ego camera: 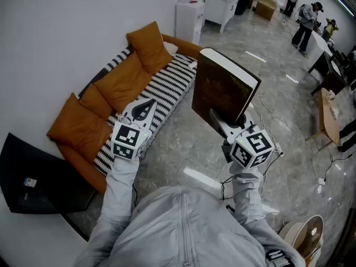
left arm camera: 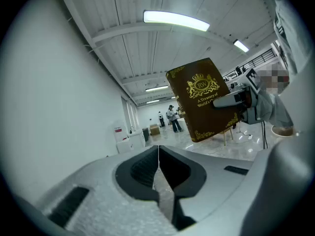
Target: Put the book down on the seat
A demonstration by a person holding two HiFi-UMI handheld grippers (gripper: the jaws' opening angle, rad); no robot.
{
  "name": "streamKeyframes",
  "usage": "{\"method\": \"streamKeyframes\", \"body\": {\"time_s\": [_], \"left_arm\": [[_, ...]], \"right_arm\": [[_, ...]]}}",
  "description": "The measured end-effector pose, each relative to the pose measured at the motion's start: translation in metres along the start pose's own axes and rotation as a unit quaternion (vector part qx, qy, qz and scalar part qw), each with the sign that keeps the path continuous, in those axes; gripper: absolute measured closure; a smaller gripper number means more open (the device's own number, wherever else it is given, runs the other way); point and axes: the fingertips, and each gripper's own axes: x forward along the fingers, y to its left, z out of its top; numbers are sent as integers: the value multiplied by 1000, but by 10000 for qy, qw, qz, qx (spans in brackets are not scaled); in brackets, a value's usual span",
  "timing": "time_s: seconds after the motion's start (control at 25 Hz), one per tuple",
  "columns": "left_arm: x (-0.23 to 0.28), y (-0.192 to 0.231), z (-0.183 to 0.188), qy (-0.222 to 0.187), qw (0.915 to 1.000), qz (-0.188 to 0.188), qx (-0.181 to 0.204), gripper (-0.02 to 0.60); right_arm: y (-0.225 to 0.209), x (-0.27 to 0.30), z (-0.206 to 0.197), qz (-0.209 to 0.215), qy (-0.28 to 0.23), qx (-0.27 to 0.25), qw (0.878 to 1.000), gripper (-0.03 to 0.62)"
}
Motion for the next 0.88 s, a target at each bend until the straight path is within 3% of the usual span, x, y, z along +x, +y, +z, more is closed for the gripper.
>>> {"method": "streamKeyframes", "body": {"time_s": [0.48, 0.72, 0.88], "left_arm": [[14, -13, 8, -89, 10000, 38, 15, 554], [25, -10, -6, -65, 9999, 71, -35, 554], [28, -29, -1, -28, 9998, 174, -94, 554]], "right_arm": [[-17, -6, -8, 96, -16, 107, 9999, 361], [-27, 2, -24, 172, 54, 145, 9997, 360], [-41, -17, -25, 275, 64, 285, 9992, 359]]}}
